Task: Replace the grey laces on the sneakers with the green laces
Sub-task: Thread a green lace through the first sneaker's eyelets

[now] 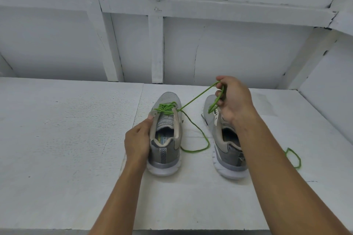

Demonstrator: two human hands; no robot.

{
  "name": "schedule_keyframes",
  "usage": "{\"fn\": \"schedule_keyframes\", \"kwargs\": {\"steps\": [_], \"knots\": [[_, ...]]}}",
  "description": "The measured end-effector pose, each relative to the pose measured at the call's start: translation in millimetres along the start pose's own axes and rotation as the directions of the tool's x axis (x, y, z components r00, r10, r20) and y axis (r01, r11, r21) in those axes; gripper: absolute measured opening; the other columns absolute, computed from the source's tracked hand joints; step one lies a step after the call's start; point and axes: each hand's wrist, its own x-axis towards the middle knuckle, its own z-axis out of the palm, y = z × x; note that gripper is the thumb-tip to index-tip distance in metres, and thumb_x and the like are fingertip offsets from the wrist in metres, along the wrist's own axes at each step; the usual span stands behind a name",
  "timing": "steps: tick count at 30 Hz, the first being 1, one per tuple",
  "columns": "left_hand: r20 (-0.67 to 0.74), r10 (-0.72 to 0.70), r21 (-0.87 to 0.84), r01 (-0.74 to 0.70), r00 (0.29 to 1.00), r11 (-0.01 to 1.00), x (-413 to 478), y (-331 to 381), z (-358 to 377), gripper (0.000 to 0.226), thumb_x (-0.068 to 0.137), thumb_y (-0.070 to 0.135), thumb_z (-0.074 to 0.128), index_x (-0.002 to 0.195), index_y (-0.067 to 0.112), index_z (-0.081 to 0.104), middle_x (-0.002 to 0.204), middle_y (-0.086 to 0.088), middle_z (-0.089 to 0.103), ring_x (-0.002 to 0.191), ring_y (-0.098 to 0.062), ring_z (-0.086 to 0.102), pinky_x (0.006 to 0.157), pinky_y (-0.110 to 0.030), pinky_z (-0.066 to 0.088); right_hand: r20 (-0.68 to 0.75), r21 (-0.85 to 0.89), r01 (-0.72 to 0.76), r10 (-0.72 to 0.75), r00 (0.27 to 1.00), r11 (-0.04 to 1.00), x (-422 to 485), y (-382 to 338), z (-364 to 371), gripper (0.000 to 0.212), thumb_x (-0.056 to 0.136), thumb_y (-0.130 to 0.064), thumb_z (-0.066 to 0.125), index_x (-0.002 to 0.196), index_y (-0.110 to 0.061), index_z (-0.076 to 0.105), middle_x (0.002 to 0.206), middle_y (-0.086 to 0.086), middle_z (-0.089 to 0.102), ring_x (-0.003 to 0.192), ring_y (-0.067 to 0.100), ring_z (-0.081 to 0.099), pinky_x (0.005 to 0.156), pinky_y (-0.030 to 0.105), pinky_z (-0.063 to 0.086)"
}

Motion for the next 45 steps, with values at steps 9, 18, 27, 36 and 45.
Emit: {"fn": "schedule_keyframes", "kwargs": {"steps": [9, 18, 27, 36, 45], "knots": [[0.326, 0.228, 0.386, -0.35, 0.917, 0.854, 34, 63, 15, 0.029, 0.095, 0.03, 0.048, 0.116, 0.027, 0.067, 0.128, 0.004, 0.06, 0.117, -0.017, 0.052, 0.099, -0.037, 0.043, 0.143, -0.643, 0.254, -0.212, 0.967, 0.723, -23, 1, 0, 0.023, 0.095, -0.01, 0.039, 0.102, -0.02, 0.058, 0.09, -0.008, 0.064, 0.071, 0.008, 0.054, 0.056, 0.021, 0.041], [0.668, -0.189, 0.741, -0.667, 0.72, 0.077, 57, 97, 72, 0.037, 0.097, 0.038, 0.044, 0.113, 0.013, 0.066, 0.117, -0.008, 0.061, 0.104, -0.025, 0.053, 0.09, -0.037, 0.042, 0.237, -0.772, 0.282, -0.154, 0.959, 0.57, -35, 31, 2, 0.019, 0.097, -0.008, 0.044, 0.104, -0.018, 0.059, 0.096, -0.009, 0.061, 0.08, 0.004, 0.057, 0.048, 0.008, 0.036], [0.697, -0.036, 0.494, -0.443, 0.717, 0.748, 49, 129, 54, 0.016, 0.094, 0.025, 0.055, 0.1, 0.015, 0.066, 0.131, -0.002, 0.056, 0.124, -0.017, 0.045, 0.101, -0.03, 0.031, 0.307, -0.81, 0.38, -0.229, 0.924, 0.446, -23, 15, -1, 0.024, 0.094, -0.018, 0.056, 0.118, -0.018, 0.056, 0.098, -0.004, 0.064, 0.081, 0.011, 0.057, 0.065, 0.022, 0.044], [0.786, 0.181, 0.226, -0.548, 0.591, 0.805, 5, 156, 33, 0.013, 0.089, 0.016, 0.06, 0.078, 0.014, 0.067, 0.139, 0.007, 0.05, 0.118, -0.004, 0.05, 0.096, -0.022, 0.036, 0.29, -0.87, 0.244, 0.044, 0.956, 0.429, 24, 16, 15, 0.026, 0.098, -0.034, 0.052, 0.088, -0.013, 0.066, 0.077, 0.001, 0.07, 0.053, 0.012, 0.061, 0.051, 0.024, 0.042], [0.738, 0.227, 0.365, -0.658, 0.636, 0.659, -30, 85, -5, 0.006, 0.076, 0.038, 0.062, 0.071, 0.041, 0.063, 0.149, 0.021, 0.036, 0.147, -0.009, 0.009, 0.119, -0.044, 0.013, 0.147, -0.512, -0.05, 0.145, 0.978, 0.858, 70, -11, 7, 0.012, 0.096, 0.001, 0.048, 0.097, 0.001, 0.059, 0.089, 0.014, 0.057, 0.071, 0.022, 0.062, 0.075, 0.033, 0.056]]}}
